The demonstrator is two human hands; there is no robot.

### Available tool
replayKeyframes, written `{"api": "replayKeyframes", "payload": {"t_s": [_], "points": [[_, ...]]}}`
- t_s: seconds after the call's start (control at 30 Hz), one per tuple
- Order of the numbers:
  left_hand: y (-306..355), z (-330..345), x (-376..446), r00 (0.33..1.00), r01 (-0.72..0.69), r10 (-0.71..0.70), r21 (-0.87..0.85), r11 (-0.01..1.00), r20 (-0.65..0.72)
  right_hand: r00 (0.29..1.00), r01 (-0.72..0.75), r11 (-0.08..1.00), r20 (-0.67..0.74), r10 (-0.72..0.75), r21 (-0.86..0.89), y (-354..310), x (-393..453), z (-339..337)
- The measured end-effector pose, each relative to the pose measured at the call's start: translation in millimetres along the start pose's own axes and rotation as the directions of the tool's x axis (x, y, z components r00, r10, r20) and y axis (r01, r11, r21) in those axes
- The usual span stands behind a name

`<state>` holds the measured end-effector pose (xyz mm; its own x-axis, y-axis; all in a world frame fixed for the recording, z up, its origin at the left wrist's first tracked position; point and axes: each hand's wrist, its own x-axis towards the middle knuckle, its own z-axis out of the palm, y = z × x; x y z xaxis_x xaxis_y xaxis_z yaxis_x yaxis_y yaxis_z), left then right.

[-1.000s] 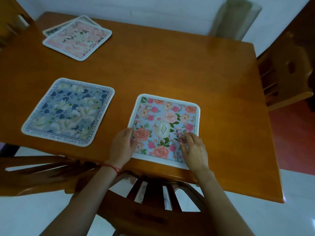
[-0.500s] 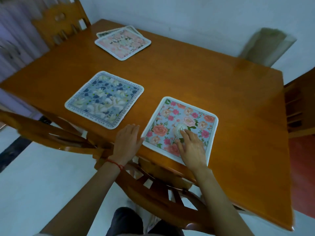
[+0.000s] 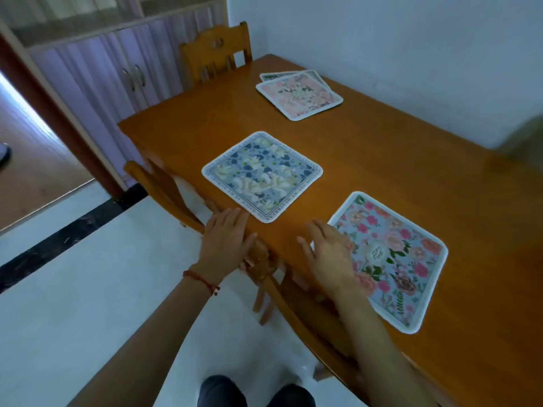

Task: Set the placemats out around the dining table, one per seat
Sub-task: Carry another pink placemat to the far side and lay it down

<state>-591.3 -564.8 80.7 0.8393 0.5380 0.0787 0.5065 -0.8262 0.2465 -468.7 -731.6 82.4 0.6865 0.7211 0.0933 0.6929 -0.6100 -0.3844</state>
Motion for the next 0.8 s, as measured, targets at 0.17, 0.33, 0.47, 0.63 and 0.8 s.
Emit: {"api": "replayKeyframes", "payload": {"t_s": [0.17,0.33,0.47,0.63,0.8], "points": [[-57.5,-27.8,-19.5,0.996,0.074,-0.074,-0.016,0.997,-0.050,0.992,0.124,0.992,-0.011,-0.124,0.015,-64.7,16.0,19.8],[-114.4,-52.4,-45.5,0.982,0.142,-0.146,-0.042,0.989,-0.122,0.970,0.238,0.971,-0.059,-0.236,0.023,-132.9,27.9,37.6],[-159.2,-66.3,-68.8,0.967,0.205,-0.204,-0.007,0.979,-0.156,0.948,0.318,0.947,-0.015,-0.318,0.039,-186.4,33.7,56.6],[-222.0,-70.4,-106.3,0.938,0.319,-0.305,0.063,0.946,-0.166,0.891,0.451,0.892,0.044,-0.451,0.026,-246.4,36.1,88.5],[-267.6,-72.3,-145.3,0.879,0.460,-0.440,0.082,0.884,-0.183,0.806,0.585,0.811,0.107,-0.582,0.003,-298.0,36.4,122.8]]}}
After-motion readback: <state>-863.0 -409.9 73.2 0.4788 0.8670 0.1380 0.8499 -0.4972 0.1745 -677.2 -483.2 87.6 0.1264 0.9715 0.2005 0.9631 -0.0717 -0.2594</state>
